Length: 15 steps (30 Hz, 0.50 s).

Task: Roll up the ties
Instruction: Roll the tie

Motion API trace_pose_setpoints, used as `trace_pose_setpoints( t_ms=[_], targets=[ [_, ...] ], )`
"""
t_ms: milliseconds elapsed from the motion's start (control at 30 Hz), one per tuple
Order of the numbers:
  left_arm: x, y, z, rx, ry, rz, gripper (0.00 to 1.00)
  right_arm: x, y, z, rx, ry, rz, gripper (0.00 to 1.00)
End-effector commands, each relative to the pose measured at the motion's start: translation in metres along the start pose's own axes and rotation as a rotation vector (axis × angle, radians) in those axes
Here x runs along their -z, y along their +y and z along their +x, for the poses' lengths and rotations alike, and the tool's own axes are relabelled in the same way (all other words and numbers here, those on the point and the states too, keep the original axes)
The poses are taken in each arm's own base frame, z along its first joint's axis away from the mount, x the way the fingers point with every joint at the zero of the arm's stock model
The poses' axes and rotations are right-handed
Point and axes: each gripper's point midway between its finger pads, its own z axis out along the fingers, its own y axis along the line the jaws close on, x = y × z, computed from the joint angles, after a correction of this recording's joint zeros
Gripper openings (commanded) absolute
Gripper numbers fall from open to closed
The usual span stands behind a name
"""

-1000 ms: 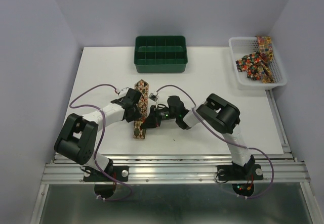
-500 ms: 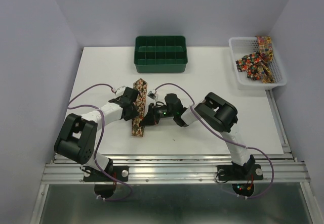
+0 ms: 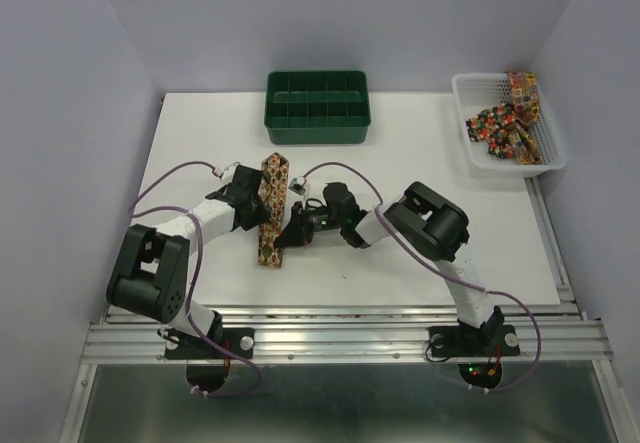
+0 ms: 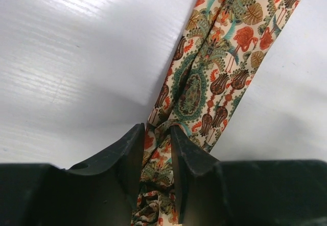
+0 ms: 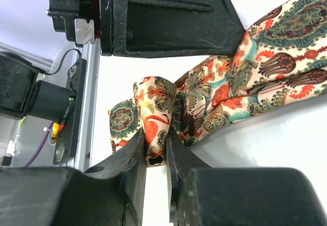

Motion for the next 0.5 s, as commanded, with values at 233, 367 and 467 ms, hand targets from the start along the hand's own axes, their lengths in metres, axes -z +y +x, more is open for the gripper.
trace_pose_setpoints(
  t_ms=[233, 367, 467],
  targets=[
    [-0.010, -0.051, -0.049, -0.031, -0.078, 0.140, 0.39, -0.001, -0.015, 0.017, 0.008, 0.071, 0.033, 0.01],
    [-0.016, -0.051, -0.051, -0.037, -0.061, 0.109, 0.38, -0.001, -0.017, 0.017, 0.018, 0.077, 0.045, 0.01],
    [-0.009, -0.048, -0.054, -0.034, -0.084, 0.109, 0.38, 0.000, -0.019, 0.017, 0.020, 0.079, 0.058, 0.01]
  ],
)
